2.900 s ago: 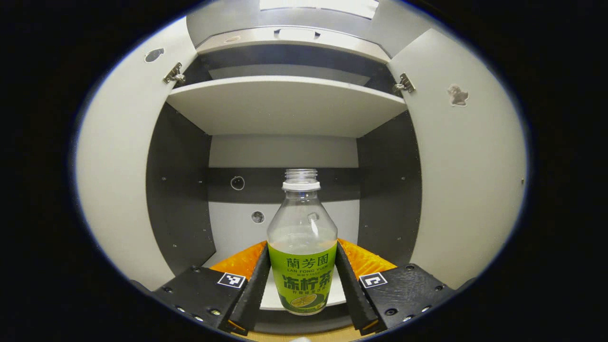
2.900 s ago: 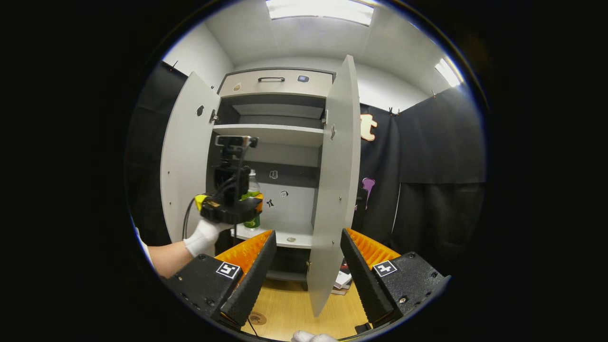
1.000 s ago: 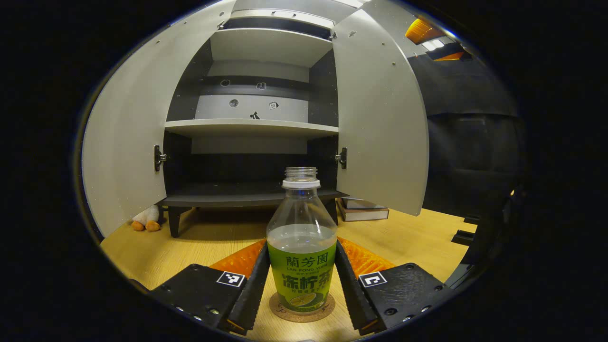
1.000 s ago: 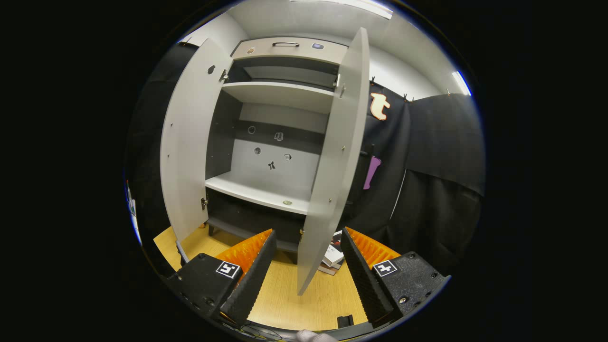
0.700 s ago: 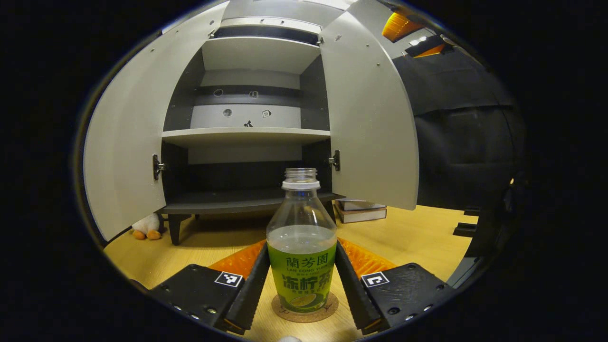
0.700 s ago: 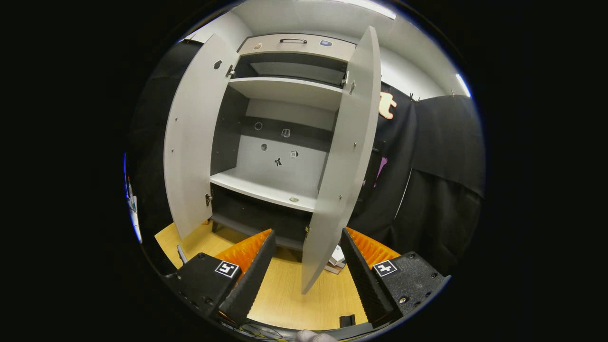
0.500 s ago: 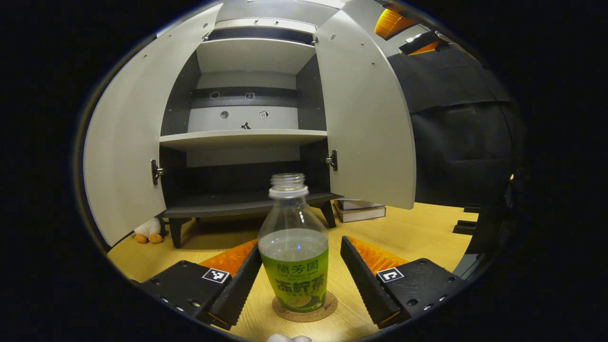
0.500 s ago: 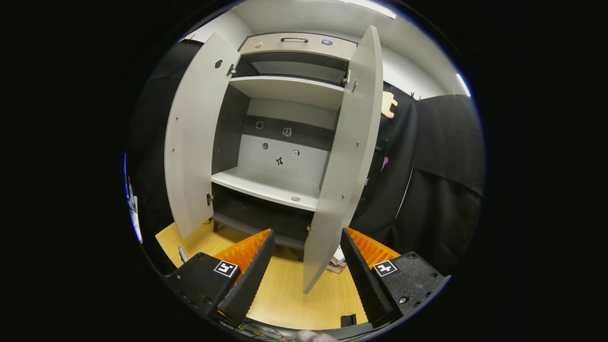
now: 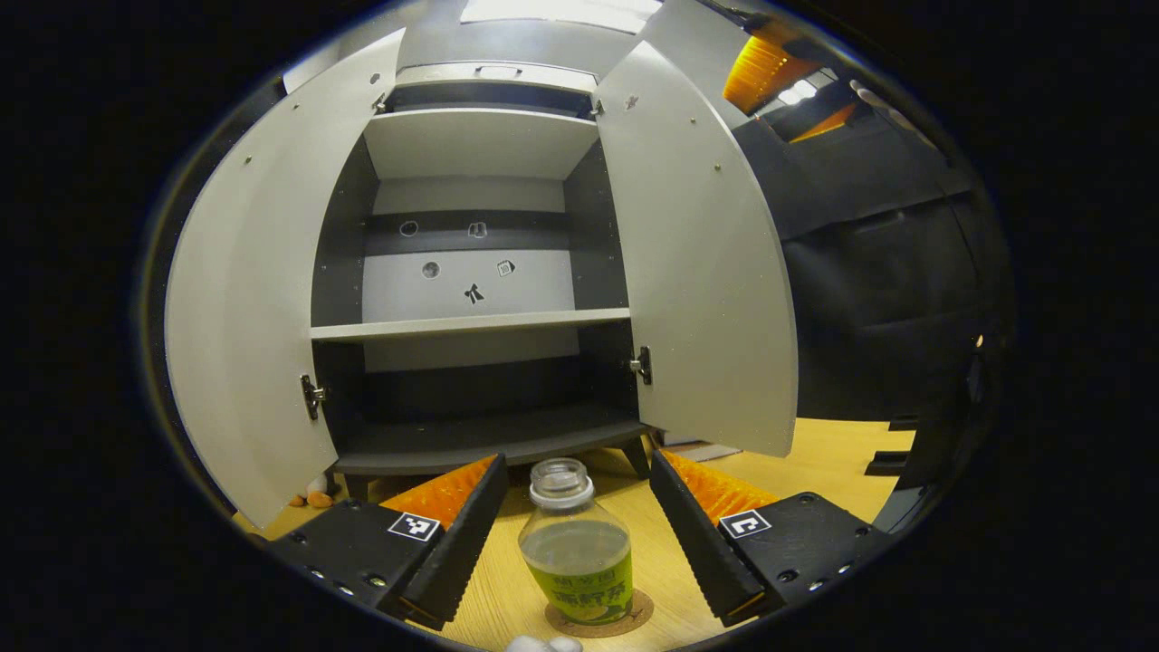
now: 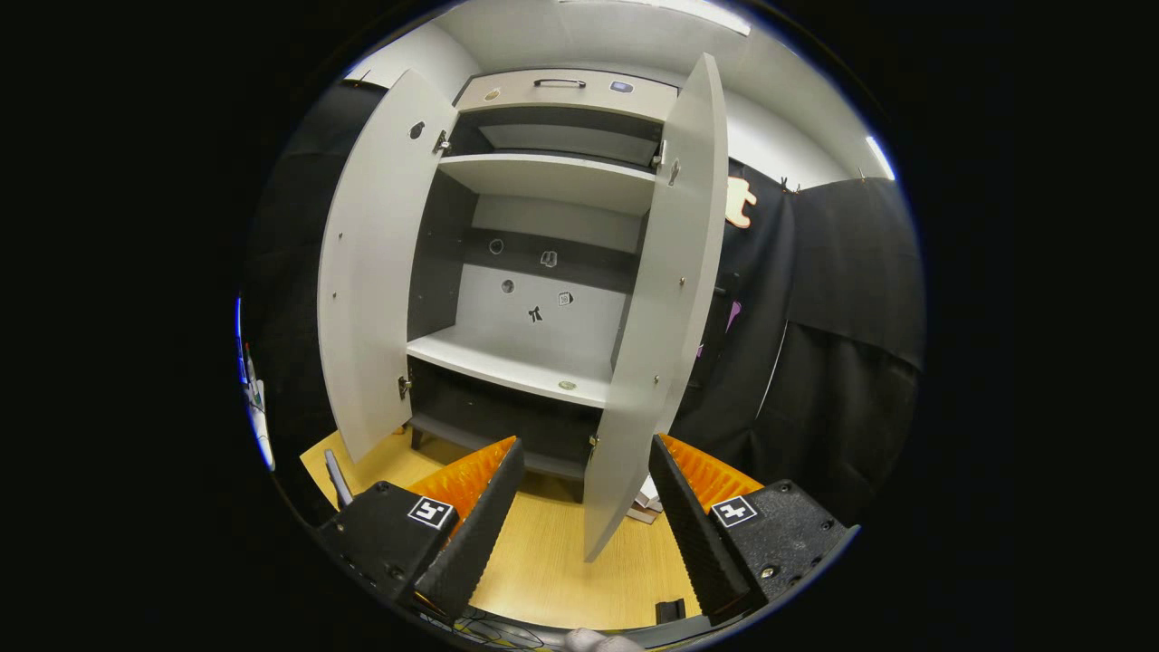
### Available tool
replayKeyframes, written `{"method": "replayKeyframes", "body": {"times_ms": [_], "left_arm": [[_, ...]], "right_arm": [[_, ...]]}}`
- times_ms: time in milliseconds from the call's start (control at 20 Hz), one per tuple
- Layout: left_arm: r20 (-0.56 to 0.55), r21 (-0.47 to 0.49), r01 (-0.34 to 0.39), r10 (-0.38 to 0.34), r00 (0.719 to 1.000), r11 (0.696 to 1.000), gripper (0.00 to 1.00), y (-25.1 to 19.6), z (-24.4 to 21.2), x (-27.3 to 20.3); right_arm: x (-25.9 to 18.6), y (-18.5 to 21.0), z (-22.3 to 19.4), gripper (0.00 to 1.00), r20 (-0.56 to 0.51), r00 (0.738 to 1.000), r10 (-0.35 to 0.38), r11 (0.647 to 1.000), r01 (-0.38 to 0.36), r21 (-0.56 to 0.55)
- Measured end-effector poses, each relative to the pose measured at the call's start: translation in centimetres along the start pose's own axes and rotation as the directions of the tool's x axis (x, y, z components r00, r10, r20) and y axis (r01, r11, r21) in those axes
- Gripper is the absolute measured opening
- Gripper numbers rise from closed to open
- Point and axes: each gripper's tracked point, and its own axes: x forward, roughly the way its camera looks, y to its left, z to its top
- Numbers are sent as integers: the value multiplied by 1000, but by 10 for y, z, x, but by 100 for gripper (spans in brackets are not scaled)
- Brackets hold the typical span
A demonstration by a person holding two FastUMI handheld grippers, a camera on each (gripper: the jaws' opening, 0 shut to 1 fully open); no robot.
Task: Grasp the bottle in the cabinet with the left hand and place it on the coaster, then close the right door with the right hand and the left door with the left hand.
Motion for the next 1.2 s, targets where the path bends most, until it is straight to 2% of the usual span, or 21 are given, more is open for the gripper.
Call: {"method": "replayKeyframes", "body": {"times_ms": [350, 600, 800, 950, 1200], "left_arm": [[61, -5, -21, 21, 998, 1000, 96, 14, 79, -1], [2, -86, -54, 54, 999, 995, 96, 36, 128, -7], [26, -31, -139, 140, 990, 990, 96, 74, 183, -22], [22, 4, -204, 204, 979, 979, 96, 103, 213, -40], [-41, -16, -291, 290, 956, 957, 96, 137, 226, -90]], "right_arm": [[-4, -1, 11, 86, 46, 999, -2, 999, 1, 32], [-5, -4, 28, 86, 109, 994, -18, 998, 11, 67], [-3, -16, 41, 86, 167, 985, -48, 995, 32, 99], [1, -37, 42, 85, 192, 976, -101, 990, 78, 121], [12, -85, 24, 85, 163, 966, -201, 967, 169, 191]]}}
